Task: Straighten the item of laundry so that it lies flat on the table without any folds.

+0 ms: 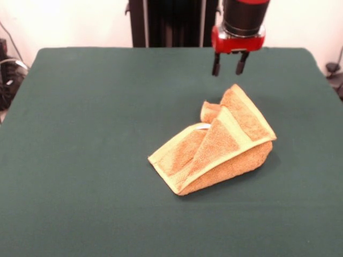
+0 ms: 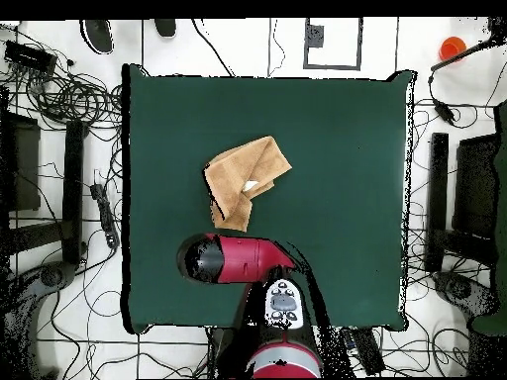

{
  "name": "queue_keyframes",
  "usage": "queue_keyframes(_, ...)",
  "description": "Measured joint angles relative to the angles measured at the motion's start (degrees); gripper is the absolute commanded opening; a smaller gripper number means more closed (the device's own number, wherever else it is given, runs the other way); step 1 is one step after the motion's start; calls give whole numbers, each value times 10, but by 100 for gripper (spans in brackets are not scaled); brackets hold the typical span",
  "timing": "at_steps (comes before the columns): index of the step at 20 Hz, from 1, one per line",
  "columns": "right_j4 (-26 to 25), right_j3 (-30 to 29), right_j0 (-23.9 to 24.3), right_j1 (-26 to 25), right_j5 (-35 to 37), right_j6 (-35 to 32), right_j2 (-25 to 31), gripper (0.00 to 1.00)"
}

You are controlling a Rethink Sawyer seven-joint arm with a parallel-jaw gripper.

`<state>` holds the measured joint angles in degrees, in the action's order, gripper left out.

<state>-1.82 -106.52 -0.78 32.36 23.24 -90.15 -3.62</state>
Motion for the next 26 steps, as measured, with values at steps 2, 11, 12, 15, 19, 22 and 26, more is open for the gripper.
queue_keyframes(2,-3,4,0,0,6,0,0,100)
queue_keyframes(11,-3,18,-2,0,25,0,0,100)
queue_keyframes(12,-3,19,-2,0,26,0,0,100)
queue_keyframes(15,-4,23,-2,0,33,0,0,100)
queue_keyframes(19,-8,28,-2,0,42,0,0,100)
queue_keyframes(22,-11,32,-2,0,47,0,0,100)
queue_keyframes(26,-18,39,-2,-1,50,0,0,100)
